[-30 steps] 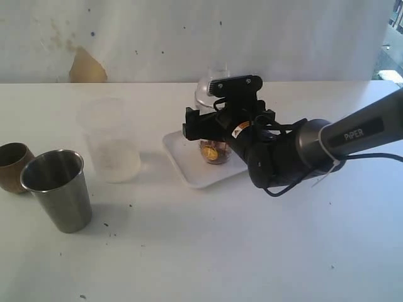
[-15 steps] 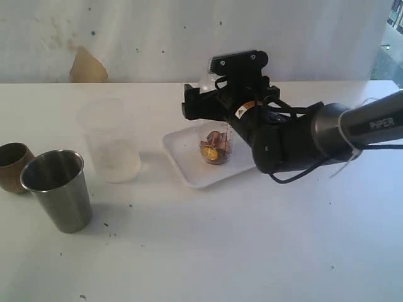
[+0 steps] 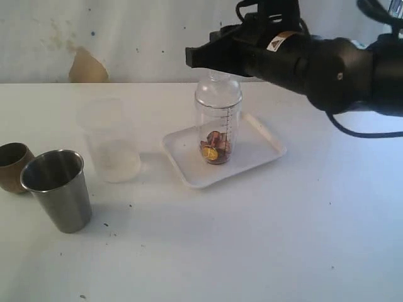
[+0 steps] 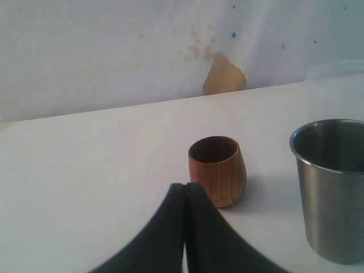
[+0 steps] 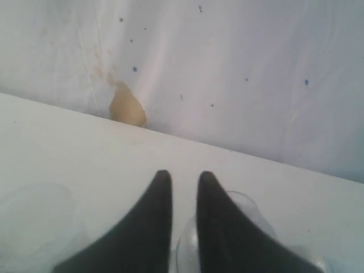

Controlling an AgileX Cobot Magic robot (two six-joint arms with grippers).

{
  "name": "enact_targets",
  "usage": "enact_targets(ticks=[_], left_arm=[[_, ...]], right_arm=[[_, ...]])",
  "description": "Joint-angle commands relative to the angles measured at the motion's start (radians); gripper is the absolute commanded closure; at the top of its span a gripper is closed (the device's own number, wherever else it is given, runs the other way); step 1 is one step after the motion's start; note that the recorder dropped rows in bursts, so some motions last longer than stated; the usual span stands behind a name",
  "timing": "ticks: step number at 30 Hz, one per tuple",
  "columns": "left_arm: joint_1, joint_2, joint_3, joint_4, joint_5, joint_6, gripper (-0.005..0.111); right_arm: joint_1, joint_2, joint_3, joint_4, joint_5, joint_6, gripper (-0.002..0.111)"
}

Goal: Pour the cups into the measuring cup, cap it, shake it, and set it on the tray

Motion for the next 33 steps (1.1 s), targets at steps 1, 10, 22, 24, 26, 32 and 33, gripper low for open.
enact_targets(ticks=[1,10,22,24,26,32,33], left_arm=[[-0.001,-0.003,0.005,0.001,0.000,-0.002,0.107],[-0.001,-0.003,0.005,0.001,0.000,-0.002,0.107],[-0.001,-0.003,0.005,0.001,0.000,-0.002,0.107],[-0.001,-0.003,0.005,0.001,0.000,-0.002,0.107],[-0.001,-0.003,0.005,0.001,0.000,-0.002,0.107],[-0.001,-0.003,0.005,0.001,0.000,-0.002,0.107],[-0.001,-0.003,0.005,0.001,0.000,-0.002,0.107]], right_arm=[[-0.009,-0.087,-0.001,0.004,0.157,-0.012,0.108],[-0.009,-0.271,-0.001,0.004,0.327,-0.012,0.108],[-0.009,-0.559,0.058,-0.003,0.495,-0.020,0.108],[-0.009,-0.630,0.094,-0.003,0.515,-0.020,0.108],[-0.009,-0.701,0.132,-0.003,0.544,-0.023,0.108],[-0.009,-0.906,0.231,0.007,0.720,-0.022,0.108],[-0.009,-0.931,0.233,0.015,0.761,-0.015,0.108]])
